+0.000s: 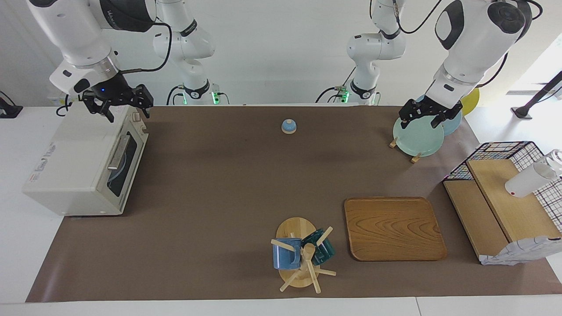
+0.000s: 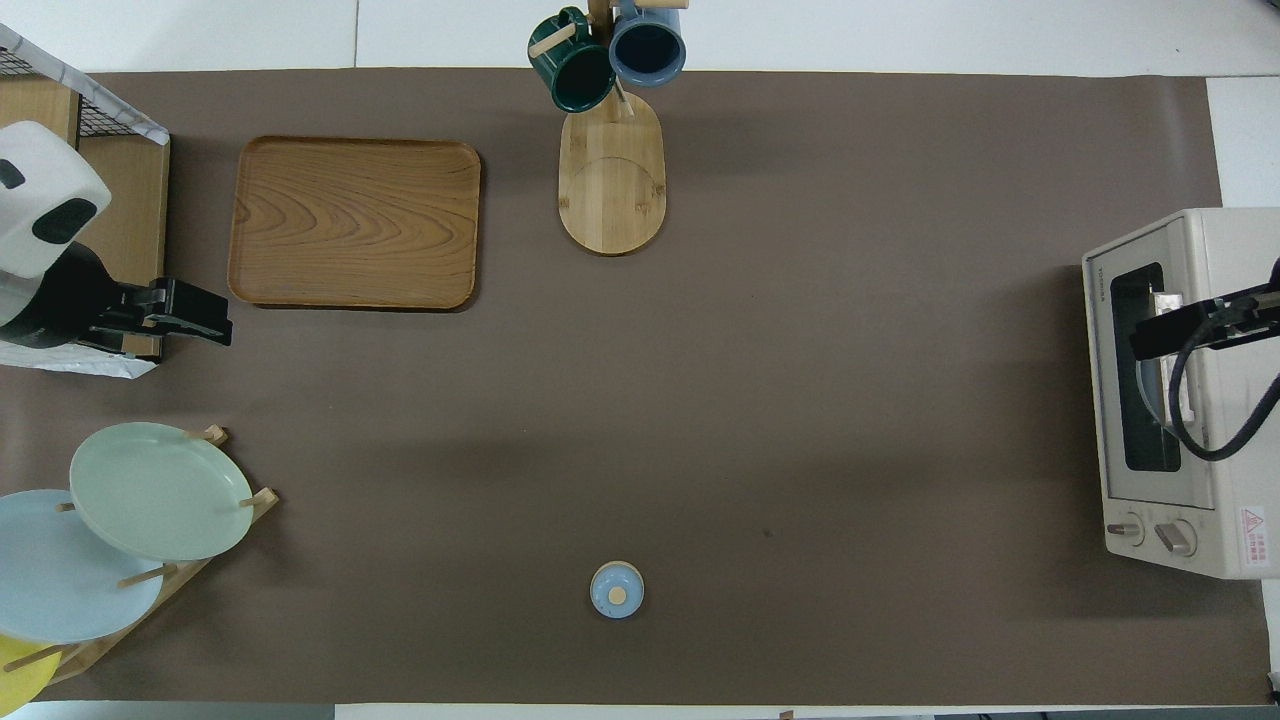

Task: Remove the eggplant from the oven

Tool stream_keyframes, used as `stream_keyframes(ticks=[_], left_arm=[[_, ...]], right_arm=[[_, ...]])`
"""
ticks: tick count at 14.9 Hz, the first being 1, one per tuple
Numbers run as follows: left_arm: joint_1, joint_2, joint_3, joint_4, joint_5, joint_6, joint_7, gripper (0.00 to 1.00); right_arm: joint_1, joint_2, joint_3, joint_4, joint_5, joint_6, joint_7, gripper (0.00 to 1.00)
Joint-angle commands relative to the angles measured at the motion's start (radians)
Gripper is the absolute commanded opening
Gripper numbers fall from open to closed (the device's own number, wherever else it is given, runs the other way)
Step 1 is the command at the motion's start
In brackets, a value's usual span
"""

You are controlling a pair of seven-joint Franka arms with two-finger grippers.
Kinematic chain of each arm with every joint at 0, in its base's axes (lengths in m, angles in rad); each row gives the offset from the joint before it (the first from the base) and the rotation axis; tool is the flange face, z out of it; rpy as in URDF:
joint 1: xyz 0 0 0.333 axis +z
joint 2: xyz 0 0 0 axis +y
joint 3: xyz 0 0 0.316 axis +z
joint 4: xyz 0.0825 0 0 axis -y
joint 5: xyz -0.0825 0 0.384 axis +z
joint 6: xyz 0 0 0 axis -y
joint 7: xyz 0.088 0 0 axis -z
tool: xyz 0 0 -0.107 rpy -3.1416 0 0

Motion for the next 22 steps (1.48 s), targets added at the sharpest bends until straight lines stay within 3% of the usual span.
stream_keyframes(ticks=[1, 10, 13, 14, 22], left_arm=[[0.001, -0.001, 0.0, 0.013, 0.017, -0.01, 0.007, 1.0], [0.001, -0.001, 0.0, 0.013, 0.015, -0.011, 0.007, 1.0], [0.001, -0.001, 0.0, 0.013, 0.015, -0.011, 0.007, 1.0], [0.001, -0.001, 0.0, 0.013, 0.017, -0.01, 0.007, 1.0], [0.001, -0.001, 0.0, 0.013, 0.015, -0.011, 0.007, 1.0]], right_arm=[[-0.01, 0.003, 0.003, 0.005, 0.025, 0.01, -0.013, 1.0], [-0.025, 0.002, -0.006, 0.0, 0.03, 0.012, -0.027, 1.0], [-0.019, -0.003, -0.008, -0.012, 0.03, 0.015, -0.035, 0.08], [-0.015, -0.006, -0.006, -0.03, 0.03, 0.038, -0.039, 0.0], [-0.007, -0.066, -0.003, -0.217, -0.088, 0.203, 0.074, 0.0]])
